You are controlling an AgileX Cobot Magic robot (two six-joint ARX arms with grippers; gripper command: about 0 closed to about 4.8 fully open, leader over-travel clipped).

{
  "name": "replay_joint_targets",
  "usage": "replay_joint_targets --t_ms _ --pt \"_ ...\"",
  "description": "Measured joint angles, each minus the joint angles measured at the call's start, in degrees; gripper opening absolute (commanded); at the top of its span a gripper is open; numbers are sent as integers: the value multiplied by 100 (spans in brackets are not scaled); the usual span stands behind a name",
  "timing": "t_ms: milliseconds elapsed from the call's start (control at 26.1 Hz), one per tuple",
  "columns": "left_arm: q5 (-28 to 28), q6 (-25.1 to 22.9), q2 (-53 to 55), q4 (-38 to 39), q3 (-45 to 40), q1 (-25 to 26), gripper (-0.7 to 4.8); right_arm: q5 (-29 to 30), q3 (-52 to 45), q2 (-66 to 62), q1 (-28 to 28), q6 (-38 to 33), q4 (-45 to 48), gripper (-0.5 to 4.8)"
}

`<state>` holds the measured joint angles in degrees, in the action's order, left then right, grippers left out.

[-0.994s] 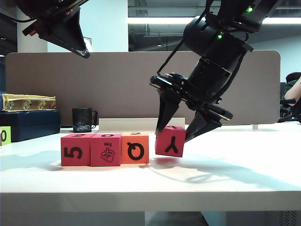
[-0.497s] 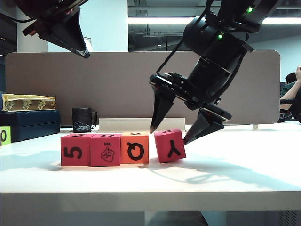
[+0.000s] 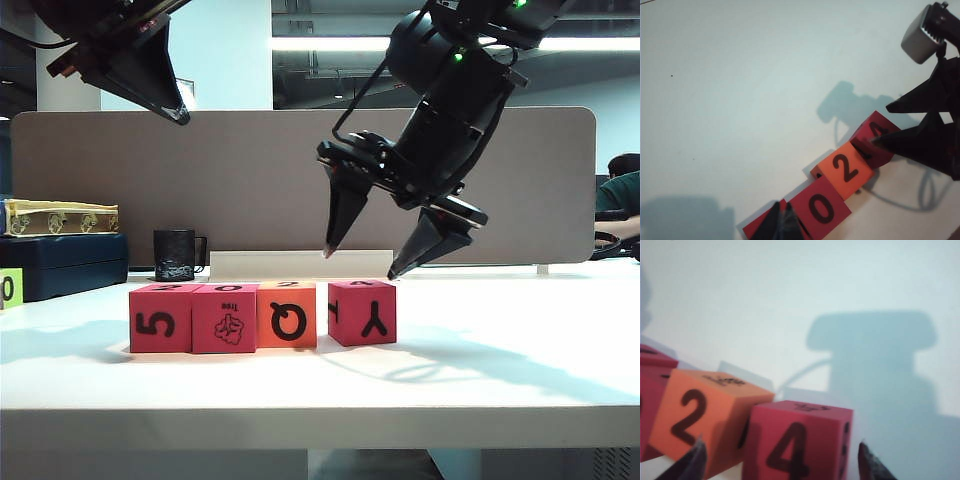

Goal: Select the appropriate blocks from the scattered letter blocks on the table and arrange them in a row to spell out "2024".

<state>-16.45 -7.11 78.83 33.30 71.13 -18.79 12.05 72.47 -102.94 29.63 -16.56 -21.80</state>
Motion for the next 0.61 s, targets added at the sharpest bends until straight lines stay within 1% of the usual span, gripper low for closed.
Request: replay_joint_targets --t_ms 153,191,229,344,459,497,612 --pt "0 0 0 7 0 0 -6 -57 0 0 -107 11 20 377" --pt "0 0 0 17 0 0 -6 -79 0 0 -146 11 17 351" --pt "0 0 0 37 0 0 -6 -107 0 0 -201 13 17 286" --pt "0 0 0 37 0 0 -6 -184 4 0 -295 13 17 136" --pt "0 0 0 37 0 0 -6 -199 4 0 -337 129 -7 39" --pt "0 0 0 37 0 0 -6 -232 4 0 -341 286 -66 18" --pt "0 2 0 37 0 0 -6 -411 4 0 -337 520 -345 14"
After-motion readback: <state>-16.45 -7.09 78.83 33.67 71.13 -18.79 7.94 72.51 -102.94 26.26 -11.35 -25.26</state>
